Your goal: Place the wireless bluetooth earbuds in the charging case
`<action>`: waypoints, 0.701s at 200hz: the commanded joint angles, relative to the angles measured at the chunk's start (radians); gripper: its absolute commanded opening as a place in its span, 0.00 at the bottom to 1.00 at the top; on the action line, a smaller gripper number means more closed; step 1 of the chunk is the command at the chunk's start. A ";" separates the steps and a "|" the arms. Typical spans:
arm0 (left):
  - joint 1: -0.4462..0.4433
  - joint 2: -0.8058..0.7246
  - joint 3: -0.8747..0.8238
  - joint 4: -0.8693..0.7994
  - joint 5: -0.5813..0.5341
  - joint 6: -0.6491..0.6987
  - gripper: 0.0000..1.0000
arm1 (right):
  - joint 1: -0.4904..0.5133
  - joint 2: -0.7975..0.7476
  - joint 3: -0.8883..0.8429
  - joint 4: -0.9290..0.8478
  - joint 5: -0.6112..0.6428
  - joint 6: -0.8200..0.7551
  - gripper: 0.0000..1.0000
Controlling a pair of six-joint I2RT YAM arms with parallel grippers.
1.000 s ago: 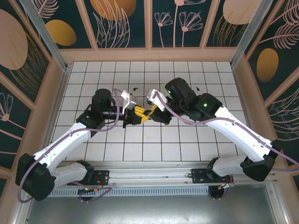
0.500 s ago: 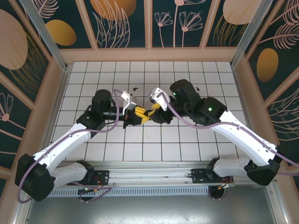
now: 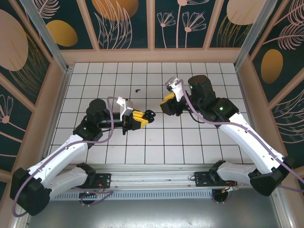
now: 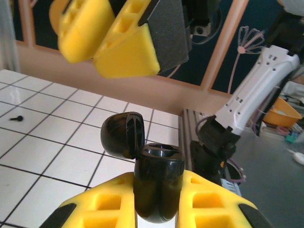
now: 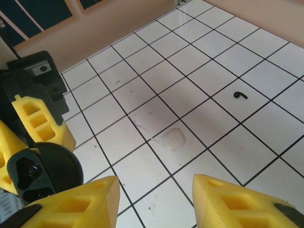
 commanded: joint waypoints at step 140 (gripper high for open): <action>-0.005 -0.446 -0.203 -0.186 -0.638 -0.114 0.00 | -0.063 0.774 0.412 0.068 0.067 0.360 0.41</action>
